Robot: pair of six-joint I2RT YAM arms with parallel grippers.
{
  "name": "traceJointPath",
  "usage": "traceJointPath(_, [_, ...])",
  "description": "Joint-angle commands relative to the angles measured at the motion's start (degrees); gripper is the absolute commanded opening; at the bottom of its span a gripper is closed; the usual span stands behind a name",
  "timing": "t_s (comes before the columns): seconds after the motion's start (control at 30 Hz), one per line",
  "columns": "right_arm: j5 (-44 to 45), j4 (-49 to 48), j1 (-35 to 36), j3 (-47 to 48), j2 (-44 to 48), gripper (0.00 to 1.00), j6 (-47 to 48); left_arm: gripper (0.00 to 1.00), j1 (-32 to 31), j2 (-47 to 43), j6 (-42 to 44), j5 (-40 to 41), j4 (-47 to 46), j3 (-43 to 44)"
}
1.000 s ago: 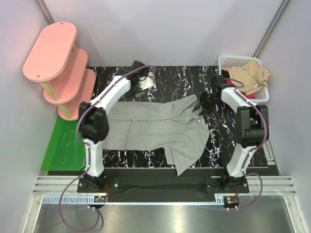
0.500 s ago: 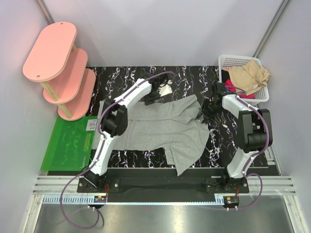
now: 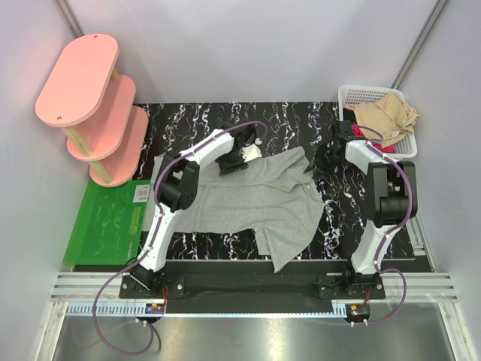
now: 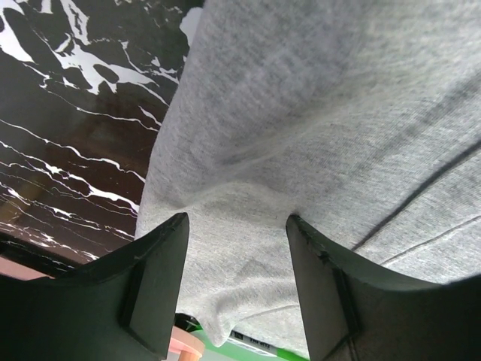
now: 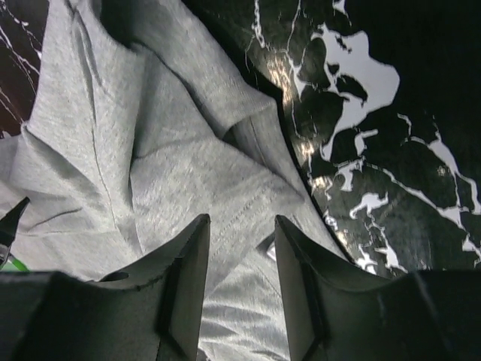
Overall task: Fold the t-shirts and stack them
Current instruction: Fold the flattened tshirt in 1/3 of the way
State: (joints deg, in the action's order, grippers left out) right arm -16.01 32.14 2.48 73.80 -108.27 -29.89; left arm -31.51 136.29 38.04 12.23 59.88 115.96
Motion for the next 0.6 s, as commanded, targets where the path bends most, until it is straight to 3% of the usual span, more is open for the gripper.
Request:
traceJointPath(0.0, [0.45,-1.64,-0.64,1.17,-2.21,0.47,-2.01,0.59,0.39,0.56,-1.13,-1.51,-2.05,-0.12])
traceJointPath(0.17, [0.1,-2.17,-0.64,-0.5,-3.0,0.48,-2.01,0.59,0.39,-0.32,-1.21,-2.03,-2.22,-1.0])
traceJointPath(0.27, [-0.16,-2.69,-0.63,-1.9,-2.83,0.59,-2.01,0.58,0.39,-1.11,-1.13,-2.38,-2.31,-1.88])
traceJointPath(0.37, [-1.3,-3.66,-0.64,-3.31,-2.3,0.62,-2.72,0.58,0.39,-1.55,-1.3,-2.56,-2.22,-2.41])
traceJointPath(0.47, [-2.45,-4.81,-0.64,-3.93,-1.6,0.62,-3.6,0.58,0.39,-1.9,-1.3,-2.56,-2.4,-3.2])
traceJointPath(0.57, [-2.53,-5.24,-0.64,-3.58,-1.86,0.55,-3.86,0.57,0.39,-2.17,-1.48,-2.56,-2.83,-3.99])
